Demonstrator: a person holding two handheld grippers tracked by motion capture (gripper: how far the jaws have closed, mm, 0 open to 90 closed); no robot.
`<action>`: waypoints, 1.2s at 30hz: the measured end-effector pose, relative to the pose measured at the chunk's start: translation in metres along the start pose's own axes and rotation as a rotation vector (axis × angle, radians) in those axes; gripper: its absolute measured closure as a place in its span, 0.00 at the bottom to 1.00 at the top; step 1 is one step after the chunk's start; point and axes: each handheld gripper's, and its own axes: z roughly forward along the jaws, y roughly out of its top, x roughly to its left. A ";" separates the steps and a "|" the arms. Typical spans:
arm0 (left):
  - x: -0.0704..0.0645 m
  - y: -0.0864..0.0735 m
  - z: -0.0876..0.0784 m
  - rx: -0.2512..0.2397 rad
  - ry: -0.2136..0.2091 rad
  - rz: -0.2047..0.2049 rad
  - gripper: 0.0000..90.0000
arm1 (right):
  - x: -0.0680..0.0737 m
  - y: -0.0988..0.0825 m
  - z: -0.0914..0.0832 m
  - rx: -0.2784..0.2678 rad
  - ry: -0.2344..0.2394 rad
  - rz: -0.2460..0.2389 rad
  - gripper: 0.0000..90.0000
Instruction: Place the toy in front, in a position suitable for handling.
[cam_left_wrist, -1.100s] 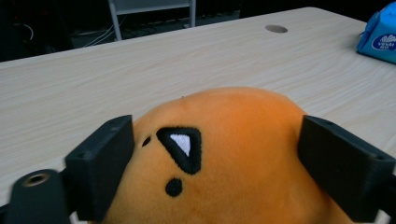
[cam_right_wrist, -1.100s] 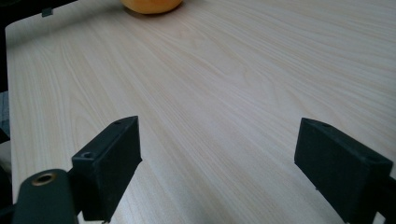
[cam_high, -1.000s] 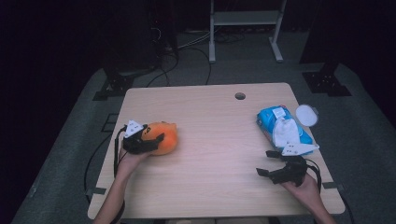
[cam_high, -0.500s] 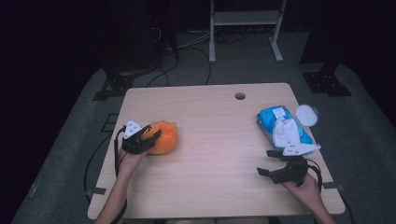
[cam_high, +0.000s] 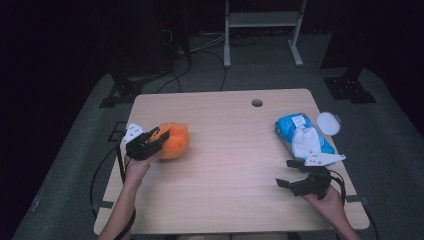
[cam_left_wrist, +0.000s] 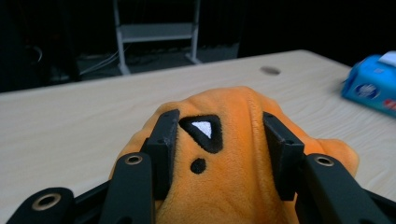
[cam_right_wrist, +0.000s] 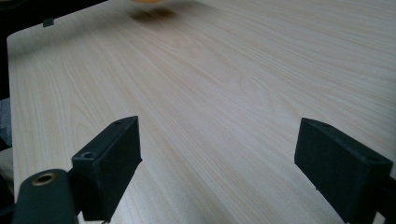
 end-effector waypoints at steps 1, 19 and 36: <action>-0.004 0.004 -0.001 -0.008 -0.016 0.002 0.60 | 0.000 0.000 0.000 -0.001 0.001 0.000 0.15; -0.131 0.009 0.030 -0.006 -0.320 0.069 0.58 | -0.003 0.001 -0.008 -0.028 -0.016 0.006 0.15; -0.167 -0.038 0.046 0.100 -0.339 0.009 0.40 | -0.006 0.001 -0.017 -0.037 -0.052 -0.005 0.15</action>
